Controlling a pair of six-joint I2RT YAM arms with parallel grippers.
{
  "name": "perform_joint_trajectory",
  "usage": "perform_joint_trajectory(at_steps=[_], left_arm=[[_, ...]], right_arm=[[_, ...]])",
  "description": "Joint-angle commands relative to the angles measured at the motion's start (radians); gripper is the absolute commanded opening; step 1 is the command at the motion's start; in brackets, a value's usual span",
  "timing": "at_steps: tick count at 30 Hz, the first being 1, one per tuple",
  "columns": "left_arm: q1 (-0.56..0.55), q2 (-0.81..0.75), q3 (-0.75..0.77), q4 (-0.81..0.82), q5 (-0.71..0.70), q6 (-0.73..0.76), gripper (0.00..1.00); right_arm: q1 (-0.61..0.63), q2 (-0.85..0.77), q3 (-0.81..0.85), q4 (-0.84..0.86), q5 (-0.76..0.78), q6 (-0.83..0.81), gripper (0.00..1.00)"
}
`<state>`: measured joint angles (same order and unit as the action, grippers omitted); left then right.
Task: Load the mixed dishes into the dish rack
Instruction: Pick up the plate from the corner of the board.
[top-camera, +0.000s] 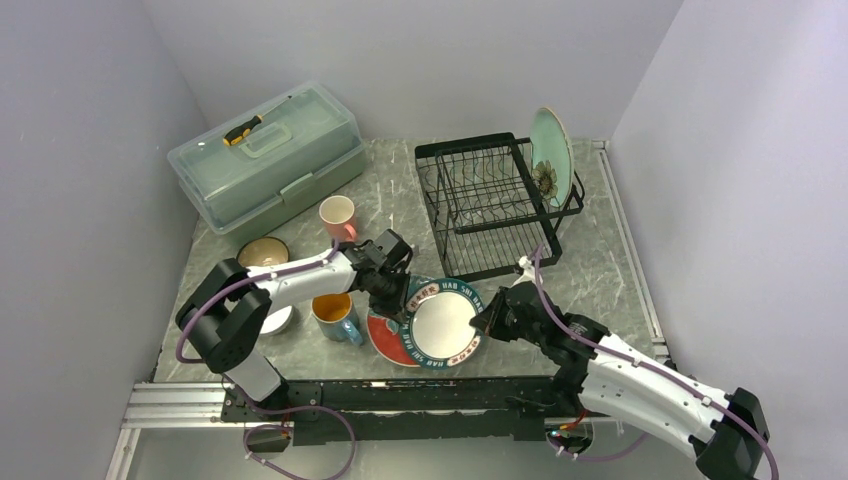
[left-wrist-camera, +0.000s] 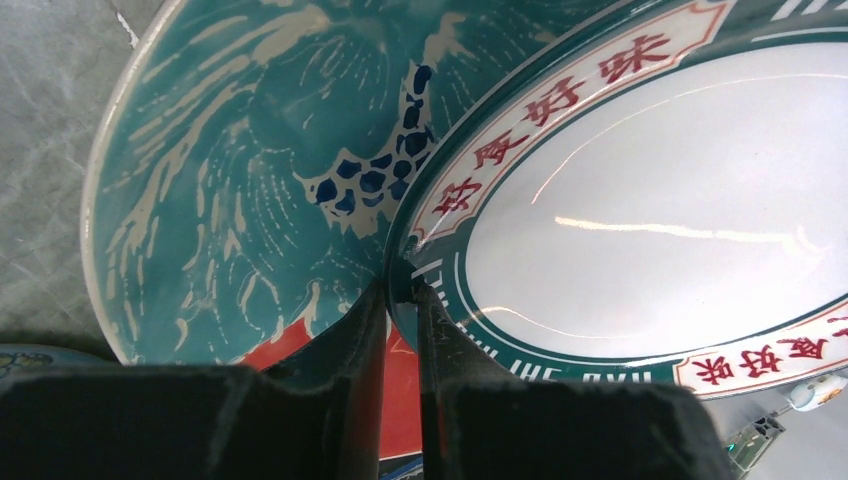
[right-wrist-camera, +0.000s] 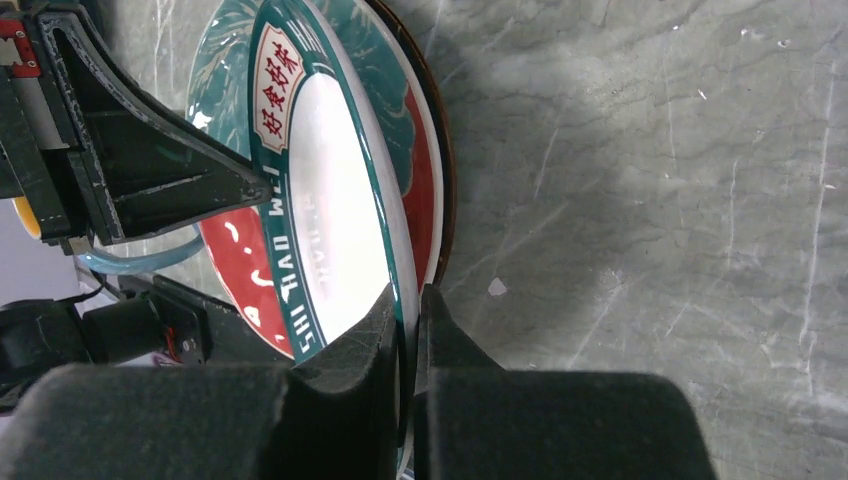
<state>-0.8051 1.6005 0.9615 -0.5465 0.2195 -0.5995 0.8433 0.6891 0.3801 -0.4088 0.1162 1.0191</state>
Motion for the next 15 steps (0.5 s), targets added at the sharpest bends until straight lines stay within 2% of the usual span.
perform_joint_trajectory(at_steps=[1, 5, 10, 15], left_arm=[[-0.025, -0.015, 0.035, 0.048, 0.038, -0.007, 0.10], [-0.026, -0.031, 0.044, 0.042, 0.037, -0.006, 0.15], [-0.026, -0.075, 0.059, 0.019, 0.012, -0.002, 0.39], [-0.026, -0.160, 0.067, -0.003, -0.020, 0.000, 0.58]], right_arm=[[0.005, -0.016, 0.024, -0.012, 0.029, -0.001, 0.00], [0.005, -0.041, 0.052, -0.044, 0.037, -0.003, 0.00], [0.005, -0.072, 0.121, -0.122, 0.068, -0.042, 0.00], [0.005, -0.071, 0.224, -0.225, 0.086, -0.114, 0.00]])
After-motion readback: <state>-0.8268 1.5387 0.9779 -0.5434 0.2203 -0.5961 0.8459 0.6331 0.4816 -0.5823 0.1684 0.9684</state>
